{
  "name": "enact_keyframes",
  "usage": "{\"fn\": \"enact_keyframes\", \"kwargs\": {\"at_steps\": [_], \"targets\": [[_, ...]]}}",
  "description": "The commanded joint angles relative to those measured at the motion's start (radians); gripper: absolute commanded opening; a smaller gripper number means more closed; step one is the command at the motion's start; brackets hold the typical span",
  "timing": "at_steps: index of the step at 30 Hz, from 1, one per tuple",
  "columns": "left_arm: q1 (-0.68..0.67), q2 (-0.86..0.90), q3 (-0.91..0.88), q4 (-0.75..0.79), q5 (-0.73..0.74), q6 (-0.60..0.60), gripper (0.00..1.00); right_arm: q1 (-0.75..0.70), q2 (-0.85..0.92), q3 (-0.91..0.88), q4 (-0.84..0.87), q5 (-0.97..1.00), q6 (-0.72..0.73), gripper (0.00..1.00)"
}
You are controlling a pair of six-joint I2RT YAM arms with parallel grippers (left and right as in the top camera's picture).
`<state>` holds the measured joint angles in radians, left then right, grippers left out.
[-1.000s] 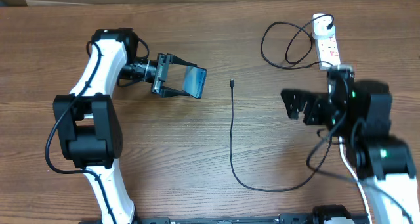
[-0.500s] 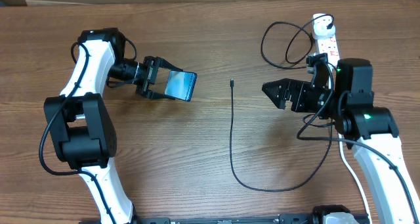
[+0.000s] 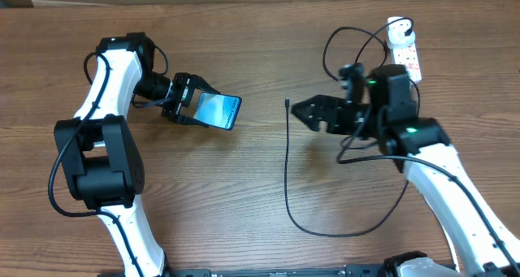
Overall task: Plug charger to phone and switch on socket
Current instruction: 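Move the right gripper toward the phone held by the left gripper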
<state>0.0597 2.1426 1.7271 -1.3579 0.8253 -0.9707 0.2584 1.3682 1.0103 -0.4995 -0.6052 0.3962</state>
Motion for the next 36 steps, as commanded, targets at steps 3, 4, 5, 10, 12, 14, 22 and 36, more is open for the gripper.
{"fn": "enact_keyframes", "kwargs": {"at_steps": [3, 4, 5, 10, 12, 14, 22, 36], "targets": [[-0.002, 0.000, 0.029, -0.002, -0.053, -0.040, 0.04, 0.102, 0.069, 0.026, 0.113, 0.036, 0.140, 0.89], [-0.002, 0.000, 0.029, -0.002, -0.061, -0.041, 0.04, 0.117, 0.080, 0.026, 0.140, 0.037, 0.158, 0.89], [-0.002, 0.000, 0.029, -0.002, -0.068, -0.048, 0.04, 0.132, 0.091, 0.026, 0.167, 0.040, 0.178, 0.89], [-0.003, 0.000, 0.029, -0.002, -0.088, -0.063, 0.04, 0.191, 0.135, 0.026, 0.226, 0.104, 0.272, 0.87], [-0.006, 0.000, 0.029, 0.000, -0.102, -0.072, 0.04, 0.212, 0.145, 0.026, 0.238, 0.134, 0.298, 0.86], [-0.014, 0.000, 0.029, 0.005, -0.121, -0.083, 0.04, 0.230, 0.147, 0.026, 0.246, 0.166, 0.331, 0.86], [-0.069, 0.000, 0.029, 0.057, -0.130, -0.101, 0.04, 0.282, 0.149, 0.026, 0.253, 0.273, 0.420, 0.83], [-0.109, 0.000, 0.029, 0.064, -0.128, -0.146, 0.04, 0.352, 0.212, 0.026, 0.285, 0.370, 0.468, 0.75]]}}
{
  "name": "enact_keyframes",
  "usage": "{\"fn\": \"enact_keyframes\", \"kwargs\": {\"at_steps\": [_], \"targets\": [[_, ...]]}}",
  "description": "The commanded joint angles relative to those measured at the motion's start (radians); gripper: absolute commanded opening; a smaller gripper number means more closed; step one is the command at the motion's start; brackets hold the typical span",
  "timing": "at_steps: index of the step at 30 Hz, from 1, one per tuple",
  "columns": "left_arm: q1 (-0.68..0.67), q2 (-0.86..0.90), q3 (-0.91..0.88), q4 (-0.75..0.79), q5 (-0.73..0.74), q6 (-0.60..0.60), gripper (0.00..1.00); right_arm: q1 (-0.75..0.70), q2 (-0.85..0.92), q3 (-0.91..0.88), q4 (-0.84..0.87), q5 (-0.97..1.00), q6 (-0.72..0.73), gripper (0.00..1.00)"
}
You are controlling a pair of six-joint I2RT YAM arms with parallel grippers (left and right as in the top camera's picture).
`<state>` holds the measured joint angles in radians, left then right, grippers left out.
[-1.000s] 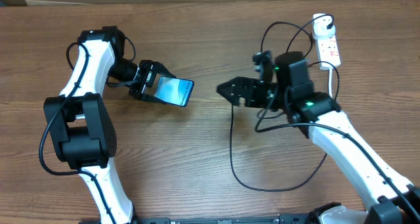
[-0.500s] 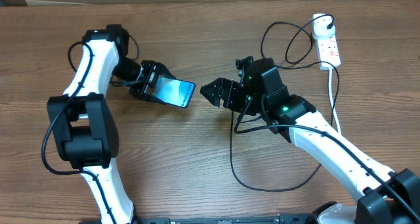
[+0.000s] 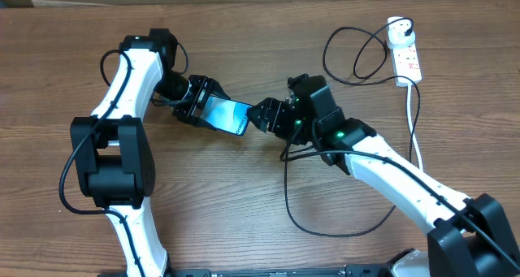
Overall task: Plug charger to phone and switch on socket
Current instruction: 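Move the right gripper toward the phone held by the left gripper, then grasp the phone's side edge with the right gripper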
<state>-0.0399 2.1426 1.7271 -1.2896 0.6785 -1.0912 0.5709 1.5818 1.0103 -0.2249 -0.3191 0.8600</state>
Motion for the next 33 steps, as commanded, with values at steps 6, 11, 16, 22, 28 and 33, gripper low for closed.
{"fn": "enact_keyframes", "kwargs": {"at_steps": [6, 11, 16, 22, 28, 33], "targets": [[-0.021, 0.000, 0.029, -0.004, 0.021, -0.035, 0.04, 0.081, -0.001, 0.026, 0.028, 0.163, 0.004, 0.72], [-0.040, 0.000, 0.029, -0.004, 0.028, -0.036, 0.04, 0.084, 0.017, 0.026, 0.065, 0.161, 0.004, 0.67], [-0.054, 0.000, 0.029, -0.004, 0.027, -0.035, 0.04, 0.093, 0.061, 0.026, 0.074, 0.153, 0.003, 0.65], [-0.072, 0.000, 0.029, -0.005, 0.027, -0.035, 0.04, 0.103, 0.069, 0.026, 0.105, 0.146, -0.026, 0.59], [-0.100, 0.000, 0.029, -0.003, 0.027, -0.036, 0.04, 0.103, 0.084, 0.026, 0.112, 0.146, -0.026, 0.52], [-0.112, 0.000, 0.029, -0.003, 0.027, -0.035, 0.04, 0.103, 0.113, 0.026, 0.121, 0.141, -0.026, 0.44]]}}
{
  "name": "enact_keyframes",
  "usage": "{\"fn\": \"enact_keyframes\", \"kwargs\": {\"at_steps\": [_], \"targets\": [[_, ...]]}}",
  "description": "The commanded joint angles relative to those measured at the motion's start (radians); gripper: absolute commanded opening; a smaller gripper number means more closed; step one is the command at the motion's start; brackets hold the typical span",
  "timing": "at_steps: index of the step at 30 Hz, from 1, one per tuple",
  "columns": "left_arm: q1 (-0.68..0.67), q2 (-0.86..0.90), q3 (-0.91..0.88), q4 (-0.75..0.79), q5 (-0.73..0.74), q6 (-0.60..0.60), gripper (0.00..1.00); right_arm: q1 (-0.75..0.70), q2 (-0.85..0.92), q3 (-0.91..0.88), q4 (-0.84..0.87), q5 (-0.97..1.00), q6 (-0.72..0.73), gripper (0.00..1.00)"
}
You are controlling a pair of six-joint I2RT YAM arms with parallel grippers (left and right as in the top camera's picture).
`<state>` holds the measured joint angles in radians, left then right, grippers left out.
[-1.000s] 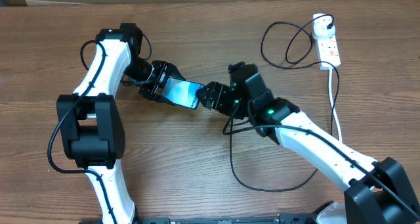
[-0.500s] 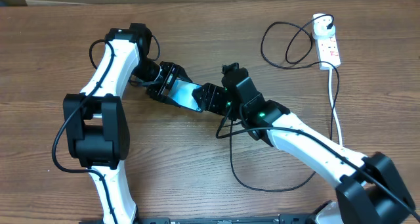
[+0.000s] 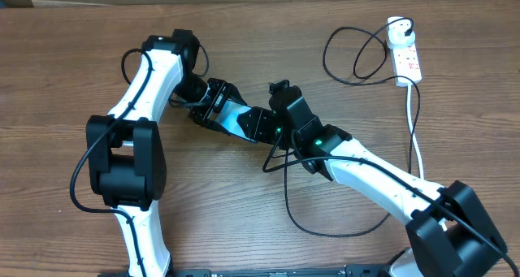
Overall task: Plug charger to phone and switch on socket
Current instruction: 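Grasp the phone's side edge with the right gripper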
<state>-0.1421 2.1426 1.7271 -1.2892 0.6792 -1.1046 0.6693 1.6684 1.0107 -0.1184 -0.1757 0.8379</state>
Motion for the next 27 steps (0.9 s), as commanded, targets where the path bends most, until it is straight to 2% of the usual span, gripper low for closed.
{"fn": "enact_keyframes", "kwargs": {"at_steps": [1, 9, 16, 27], "targets": [[-0.010, 0.000, 0.029, -0.004, 0.026, -0.022, 0.04, 0.005, 0.030, 0.026, 0.019, -0.005, -0.003, 0.43], [-0.010, 0.000, 0.029, -0.014, 0.026, -0.021, 0.04, 0.005, 0.034, 0.026, 0.040, 0.000, -0.004, 0.36], [-0.010, 0.000, 0.029, -0.015, 0.027, -0.021, 0.04, 0.005, 0.034, 0.026, 0.040, 0.000, -0.004, 0.24], [-0.010, 0.000, 0.029, -0.015, 0.027, -0.018, 0.04, 0.005, 0.034, 0.026, 0.039, 0.000, -0.004, 0.15]]}}
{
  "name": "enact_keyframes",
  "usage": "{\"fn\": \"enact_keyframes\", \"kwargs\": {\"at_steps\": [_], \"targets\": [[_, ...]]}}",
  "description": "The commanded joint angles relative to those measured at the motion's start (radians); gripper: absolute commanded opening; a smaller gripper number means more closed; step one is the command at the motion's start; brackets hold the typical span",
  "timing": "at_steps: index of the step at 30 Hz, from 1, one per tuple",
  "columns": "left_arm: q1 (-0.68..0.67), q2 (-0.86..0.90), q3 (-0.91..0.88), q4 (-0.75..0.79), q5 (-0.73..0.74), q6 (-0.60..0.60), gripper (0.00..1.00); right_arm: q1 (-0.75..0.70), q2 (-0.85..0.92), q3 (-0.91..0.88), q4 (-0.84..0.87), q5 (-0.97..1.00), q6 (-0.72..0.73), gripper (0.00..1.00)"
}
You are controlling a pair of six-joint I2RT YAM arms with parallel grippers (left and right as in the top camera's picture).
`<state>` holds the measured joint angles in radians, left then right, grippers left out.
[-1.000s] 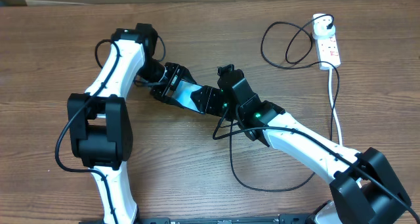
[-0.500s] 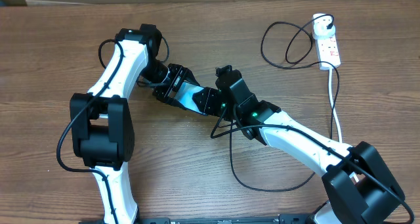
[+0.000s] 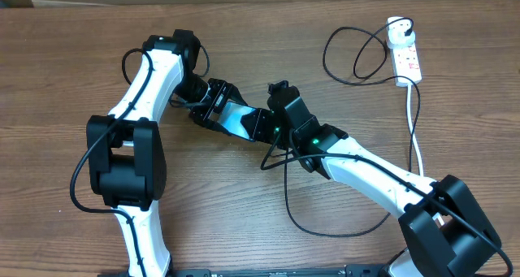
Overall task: Plug charger to phone and switch on socket
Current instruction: 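Grasp the phone's side edge with the right gripper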
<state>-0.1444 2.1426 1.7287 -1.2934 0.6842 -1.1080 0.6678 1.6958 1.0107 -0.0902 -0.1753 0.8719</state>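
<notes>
The phone, its screen pale blue, is off the table with my left gripper shut on its left end. My right gripper is against the phone's right end, shut on the plug of the black charger cable. The plug itself is hidden between the fingers and the phone's edge, so I cannot tell if it is seated. The cable loops down over the table and back up to the white power strip at the far right, where a white adapter sits in the top socket.
The wooden table carries both arms, which meet at its middle. Cable loops lie left of the power strip and in front of the right arm. Both arm bases stand at the near edge.
Almost nothing has moved. My right arm has shifted a touch to the left, still against the phone's right end. The left gripper holds the phone in the same place.
At first my left gripper held the phone at the left and my right gripper held the cable end apart from it at the centre right. Then both had come together at mid-table. Since then the right gripper has stayed at the phone's end.
</notes>
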Motion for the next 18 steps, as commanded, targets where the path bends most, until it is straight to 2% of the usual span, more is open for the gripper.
{"fn": "enact_keyframes", "kwargs": {"at_steps": [1, 7, 18], "targets": [[-0.008, 0.000, 0.027, -0.011, 0.022, -0.015, 0.04, 0.006, 0.006, 0.026, 0.011, 0.000, -0.038, 0.14], [-0.008, 0.000, 0.027, -0.010, 0.022, -0.015, 0.04, 0.006, 0.006, 0.026, 0.011, 0.000, -0.038, 0.04], [0.006, 0.000, 0.027, -0.001, 0.015, -0.013, 0.04, -0.001, 0.006, 0.026, 0.011, 0.015, -0.039, 0.04]]}}
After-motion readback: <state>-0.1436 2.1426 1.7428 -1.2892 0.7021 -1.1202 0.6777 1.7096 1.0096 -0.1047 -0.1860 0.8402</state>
